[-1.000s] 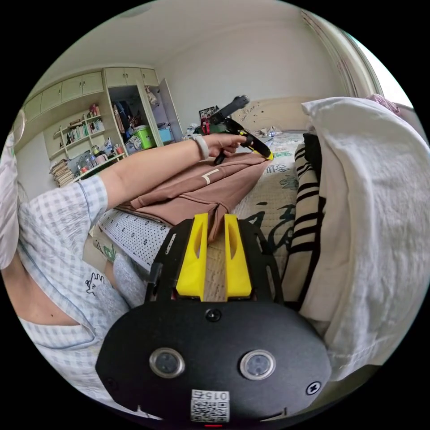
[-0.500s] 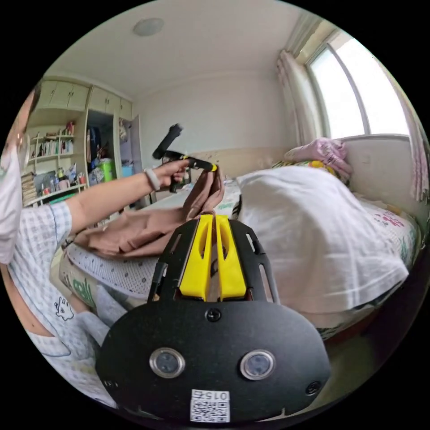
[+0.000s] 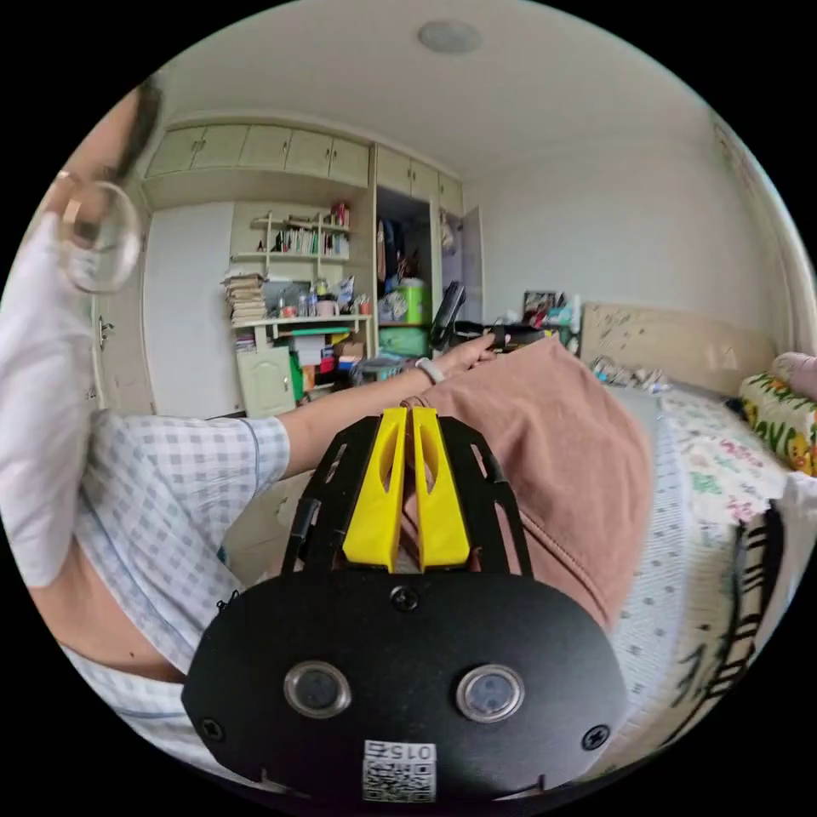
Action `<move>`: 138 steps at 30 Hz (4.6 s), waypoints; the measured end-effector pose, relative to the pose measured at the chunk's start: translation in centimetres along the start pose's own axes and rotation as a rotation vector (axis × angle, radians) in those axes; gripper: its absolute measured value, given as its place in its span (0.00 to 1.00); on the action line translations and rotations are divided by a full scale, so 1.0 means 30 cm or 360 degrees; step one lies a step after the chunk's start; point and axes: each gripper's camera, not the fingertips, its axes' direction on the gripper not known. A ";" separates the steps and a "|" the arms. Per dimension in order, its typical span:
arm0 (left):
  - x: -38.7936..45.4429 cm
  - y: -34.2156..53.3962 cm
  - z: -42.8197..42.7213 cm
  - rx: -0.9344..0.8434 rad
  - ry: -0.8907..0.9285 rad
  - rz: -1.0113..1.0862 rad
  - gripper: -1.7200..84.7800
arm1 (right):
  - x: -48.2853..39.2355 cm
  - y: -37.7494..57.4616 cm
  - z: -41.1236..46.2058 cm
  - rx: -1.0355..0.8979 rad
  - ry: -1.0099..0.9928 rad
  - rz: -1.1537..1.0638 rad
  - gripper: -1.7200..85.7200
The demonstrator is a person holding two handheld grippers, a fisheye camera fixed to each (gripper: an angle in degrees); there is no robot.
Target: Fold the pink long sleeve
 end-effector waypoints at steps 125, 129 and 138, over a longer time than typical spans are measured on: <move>0.193 0.934 -0.223 0.0261 0.0468 0.0146 0.09 | 0.405 -0.665 -0.377 0.0046 0.0024 0.0280 0.11; 0.597 0.911 -0.452 0.0354 0.0572 0.0513 0.09 | 0.073 -0.441 -0.767 0.0282 0.0116 0.0118 0.11; 1.011 0.908 -0.506 0.0230 0.0995 0.0734 0.09 | -0.454 0.041 -1.242 0.0471 0.0456 0.0111 0.11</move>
